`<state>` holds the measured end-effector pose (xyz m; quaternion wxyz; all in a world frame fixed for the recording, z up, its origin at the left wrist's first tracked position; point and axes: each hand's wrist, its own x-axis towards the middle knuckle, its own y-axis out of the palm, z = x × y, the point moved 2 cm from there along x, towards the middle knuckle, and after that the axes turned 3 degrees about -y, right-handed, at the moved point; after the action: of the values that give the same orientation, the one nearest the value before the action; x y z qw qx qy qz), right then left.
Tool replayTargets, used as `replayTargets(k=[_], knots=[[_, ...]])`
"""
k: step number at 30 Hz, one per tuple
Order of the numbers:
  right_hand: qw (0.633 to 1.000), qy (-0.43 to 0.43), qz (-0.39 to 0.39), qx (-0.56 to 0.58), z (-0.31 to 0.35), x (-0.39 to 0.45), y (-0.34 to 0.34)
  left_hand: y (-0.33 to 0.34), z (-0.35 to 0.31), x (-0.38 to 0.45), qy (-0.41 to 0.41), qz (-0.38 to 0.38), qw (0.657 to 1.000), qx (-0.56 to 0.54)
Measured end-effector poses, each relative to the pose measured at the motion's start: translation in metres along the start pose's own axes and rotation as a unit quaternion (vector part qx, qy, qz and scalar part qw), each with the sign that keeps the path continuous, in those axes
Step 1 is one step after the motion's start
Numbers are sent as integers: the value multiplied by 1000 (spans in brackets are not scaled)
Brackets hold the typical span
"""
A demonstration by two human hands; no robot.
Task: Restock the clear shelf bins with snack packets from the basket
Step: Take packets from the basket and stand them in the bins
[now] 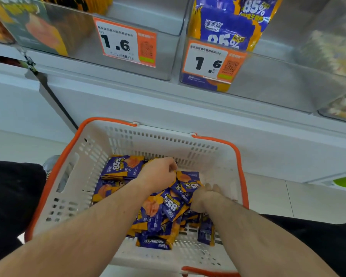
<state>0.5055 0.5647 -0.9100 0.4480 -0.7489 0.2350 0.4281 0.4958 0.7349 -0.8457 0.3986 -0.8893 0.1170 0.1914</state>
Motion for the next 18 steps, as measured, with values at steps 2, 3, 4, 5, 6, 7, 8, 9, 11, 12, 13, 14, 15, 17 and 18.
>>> replayTargets(k=[2,3,4,5,6,7,8,9,11,12,13,14,15,17,18], knots=[[994,-8,-100,36,-4,-17,-16,0,0,-2,-1,-1,1000,-5],[985,-11,-160,68,-7,-25,-26,1,0,-4,2,-2,1000,-7],[973,-11,-202,109,-10,-34,-37,3,-2,-5,4,0,1000,-3],[962,-11,-232,147,-14,-40,-47,6,-5,-7,10,6,1000,8],[951,-2,-247,185,-19,-45,-57,10,-9,-10,18,16,999,25],[941,8,-258,219,-23,-50,-67,14,-12,-13,29,24,998,44],[930,23,-261,257,-27,-56,-76,19,-16,-17,40,26,997,60],[918,31,-255,301,-31,-60,-84,22,-19,-20,49,21,996,71],[868,34,-226,441,-36,-69,-97,23,-28,-28,57,-2,995,81],[835,33,-203,510,-36,-77,-101,21,-34,-31,58,-20,995,84],[802,23,-185,567,-36,-83,-104,19,-38,-32,59,-45,994,84],[777,9,-169,607,-36,-91,-107,16,-43,-34,60,-74,992,80],[755,-8,-154,638,-36,-98,-110,13,-47,-35,64,-107,990,66],[719,-48,-123,682,-38,-115,-116,4,-51,-36,74,-169,983,-10],[701,-64,-122,700,-42,-125,-120,-1,-53,-38,72,-187,978,-63]])
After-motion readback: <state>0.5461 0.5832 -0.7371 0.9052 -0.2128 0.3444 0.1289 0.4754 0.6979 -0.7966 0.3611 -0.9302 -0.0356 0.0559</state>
